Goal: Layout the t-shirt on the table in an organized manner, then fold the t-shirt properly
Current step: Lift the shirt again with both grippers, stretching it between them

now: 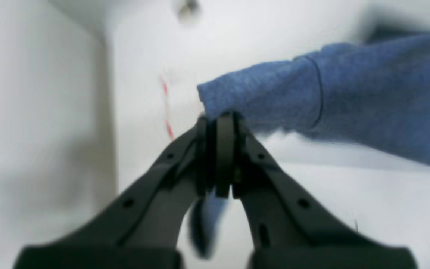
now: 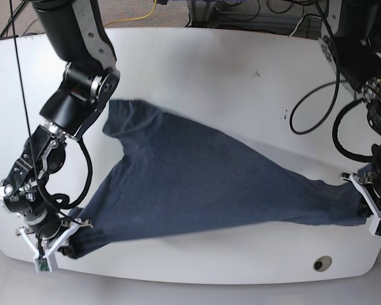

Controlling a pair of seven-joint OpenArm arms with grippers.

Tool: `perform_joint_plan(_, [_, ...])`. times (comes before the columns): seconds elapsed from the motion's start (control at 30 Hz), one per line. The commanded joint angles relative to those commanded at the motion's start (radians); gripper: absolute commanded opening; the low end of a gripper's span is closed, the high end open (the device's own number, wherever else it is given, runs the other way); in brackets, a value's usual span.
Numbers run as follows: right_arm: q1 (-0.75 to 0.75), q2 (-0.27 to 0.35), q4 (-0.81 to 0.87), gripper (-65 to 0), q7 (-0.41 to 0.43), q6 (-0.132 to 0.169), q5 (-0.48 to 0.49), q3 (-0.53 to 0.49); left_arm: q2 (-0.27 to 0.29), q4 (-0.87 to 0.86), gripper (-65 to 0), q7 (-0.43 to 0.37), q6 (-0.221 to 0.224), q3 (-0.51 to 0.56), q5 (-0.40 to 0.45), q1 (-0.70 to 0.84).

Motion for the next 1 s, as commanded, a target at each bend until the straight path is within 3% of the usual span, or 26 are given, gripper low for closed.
perform_joint_plan(0.27, [0.155, 0.075, 0.003, -63.7, -0.003, 0.0, 0.002, -0.104, 0.017, -0.106, -65.0, 0.0, -0.002, 0.003, -0.002, -0.278])
perform_joint_plan(0.5, [0.25, 0.132, 0.008, -63.9, -0.094, 0.0, 0.002, -0.104, 0.015, -0.161, -65.0, 0.0, -0.003, 0.003, -0.005, -0.44])
perform_joint_plan(0.67, [0.222, 0.141, 0.092, -63.9, -0.15, 0.0, 0.002, -0.1, 0.017, -0.158, -65.0, 0.0, -0.003, 0.006, -0.006, -0.445])
perform_joint_plan(0.87, [0.04, 0.133, 0.262, -63.9, -0.167, 0.0, 0.002, -0.098, 0.025, -0.13, -65.0, 0.0, -0.006, 0.002, -0.008, -0.334])
perform_joint_plan(1.0, [-0.114, 0.123, 0.364, -63.9, -0.167, 0.0, 0.0, -0.097, 0.025, -0.091, -65.0, 0.0, -0.061, 0.0, -0.008, -0.224])
